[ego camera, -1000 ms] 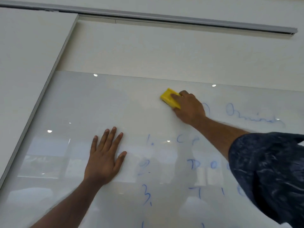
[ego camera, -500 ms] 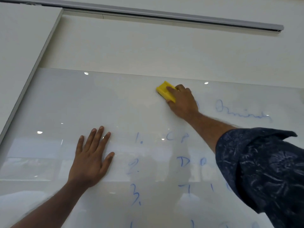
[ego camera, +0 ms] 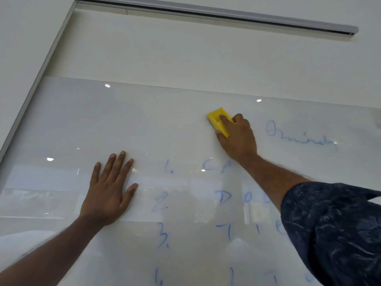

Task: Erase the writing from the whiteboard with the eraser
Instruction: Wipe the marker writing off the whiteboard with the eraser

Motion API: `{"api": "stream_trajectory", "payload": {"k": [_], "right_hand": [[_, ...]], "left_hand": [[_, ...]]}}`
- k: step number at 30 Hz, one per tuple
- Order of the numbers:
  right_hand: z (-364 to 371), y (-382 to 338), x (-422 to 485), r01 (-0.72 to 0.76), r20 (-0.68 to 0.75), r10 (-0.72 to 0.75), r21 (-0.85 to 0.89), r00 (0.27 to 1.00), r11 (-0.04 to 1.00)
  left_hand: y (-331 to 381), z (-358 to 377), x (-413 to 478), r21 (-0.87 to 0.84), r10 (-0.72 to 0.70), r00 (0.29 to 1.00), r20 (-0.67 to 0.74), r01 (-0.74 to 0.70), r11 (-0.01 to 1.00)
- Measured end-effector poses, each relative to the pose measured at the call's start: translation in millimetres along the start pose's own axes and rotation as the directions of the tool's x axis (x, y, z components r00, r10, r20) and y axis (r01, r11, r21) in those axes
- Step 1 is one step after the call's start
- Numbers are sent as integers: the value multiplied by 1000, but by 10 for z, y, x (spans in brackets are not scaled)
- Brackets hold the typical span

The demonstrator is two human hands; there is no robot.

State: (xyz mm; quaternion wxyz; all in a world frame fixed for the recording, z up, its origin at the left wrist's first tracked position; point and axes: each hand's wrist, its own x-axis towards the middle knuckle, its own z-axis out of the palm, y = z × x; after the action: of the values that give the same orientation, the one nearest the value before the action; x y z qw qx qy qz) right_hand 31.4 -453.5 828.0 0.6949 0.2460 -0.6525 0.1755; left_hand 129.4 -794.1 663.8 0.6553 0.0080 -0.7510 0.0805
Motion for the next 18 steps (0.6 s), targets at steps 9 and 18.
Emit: {"api": "stream_trajectory", "payload": {"k": [9, 18], "right_hand": [[108, -463, -237, 368, 80, -376, 95, 923, 925], [-57, 473, 140, -26, -39, 27, 26, 999, 999]], "left_hand": [[49, -43, 19, -3, -10, 1000, 14, 10, 1000], [-16, -24, 0, -18, -22, 1000, 8, 23, 1000]]}}
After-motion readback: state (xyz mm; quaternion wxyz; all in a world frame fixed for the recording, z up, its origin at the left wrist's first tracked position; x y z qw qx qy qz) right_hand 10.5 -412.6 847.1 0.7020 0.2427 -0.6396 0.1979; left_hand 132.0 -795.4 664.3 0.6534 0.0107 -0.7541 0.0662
